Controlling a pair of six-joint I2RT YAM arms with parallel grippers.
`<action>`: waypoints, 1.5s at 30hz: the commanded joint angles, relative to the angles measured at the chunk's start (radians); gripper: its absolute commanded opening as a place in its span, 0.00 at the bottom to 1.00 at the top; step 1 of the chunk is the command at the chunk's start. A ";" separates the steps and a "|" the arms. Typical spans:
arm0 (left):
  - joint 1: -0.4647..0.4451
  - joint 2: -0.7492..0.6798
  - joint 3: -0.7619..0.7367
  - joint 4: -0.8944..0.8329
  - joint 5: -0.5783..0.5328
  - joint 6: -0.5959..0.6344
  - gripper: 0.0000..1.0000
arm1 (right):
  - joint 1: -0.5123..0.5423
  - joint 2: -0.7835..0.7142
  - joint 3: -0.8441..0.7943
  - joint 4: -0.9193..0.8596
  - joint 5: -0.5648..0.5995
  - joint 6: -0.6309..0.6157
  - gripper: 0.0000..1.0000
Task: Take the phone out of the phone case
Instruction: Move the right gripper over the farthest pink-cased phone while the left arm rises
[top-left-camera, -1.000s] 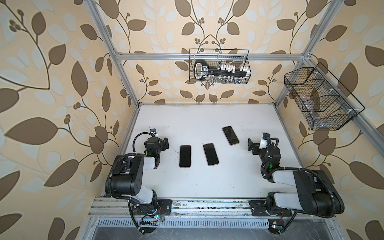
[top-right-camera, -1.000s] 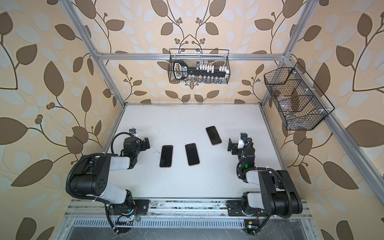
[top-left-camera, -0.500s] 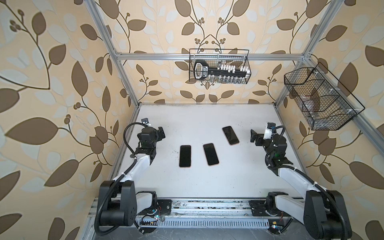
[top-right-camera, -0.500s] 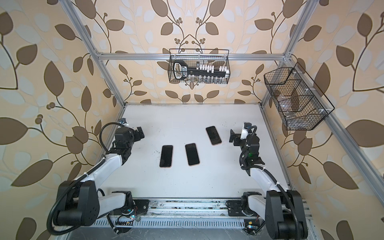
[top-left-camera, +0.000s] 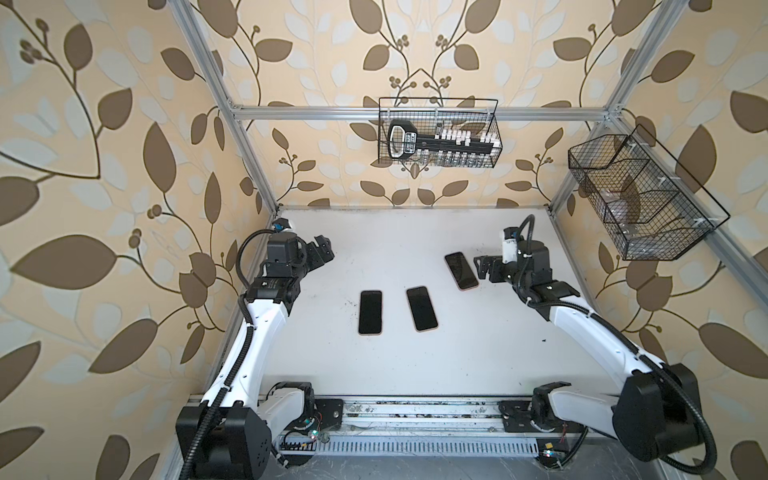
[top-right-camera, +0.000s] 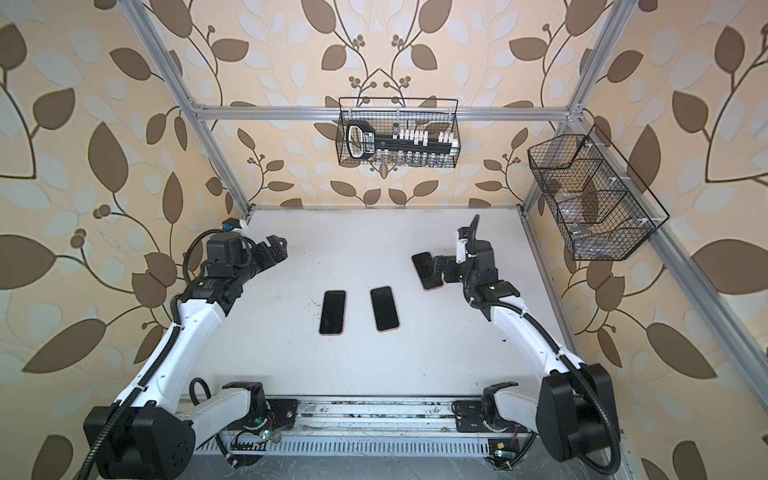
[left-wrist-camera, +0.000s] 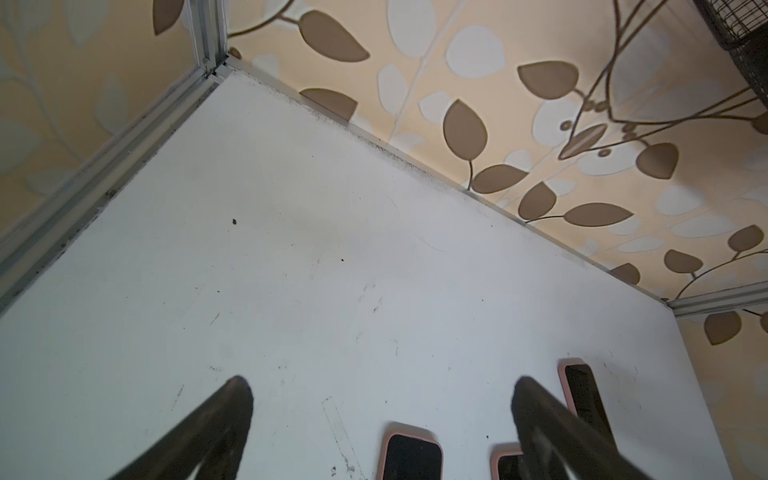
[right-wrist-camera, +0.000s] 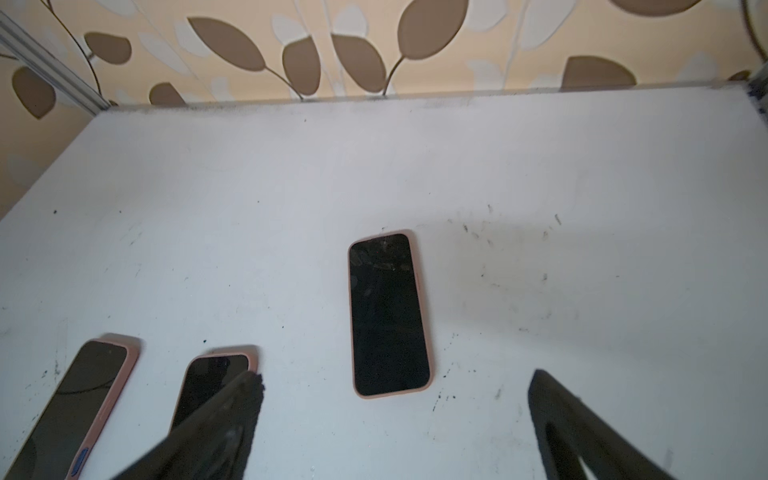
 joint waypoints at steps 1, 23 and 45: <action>-0.017 -0.026 0.028 -0.091 0.049 -0.079 0.99 | 0.048 0.105 0.088 -0.124 0.041 0.027 0.99; -0.022 -0.055 -0.026 -0.103 0.124 -0.151 0.99 | 0.101 0.573 0.419 -0.297 0.116 0.000 0.96; -0.022 -0.030 -0.044 -0.082 0.108 -0.186 0.99 | 0.073 0.707 0.513 -0.344 0.099 -0.041 0.92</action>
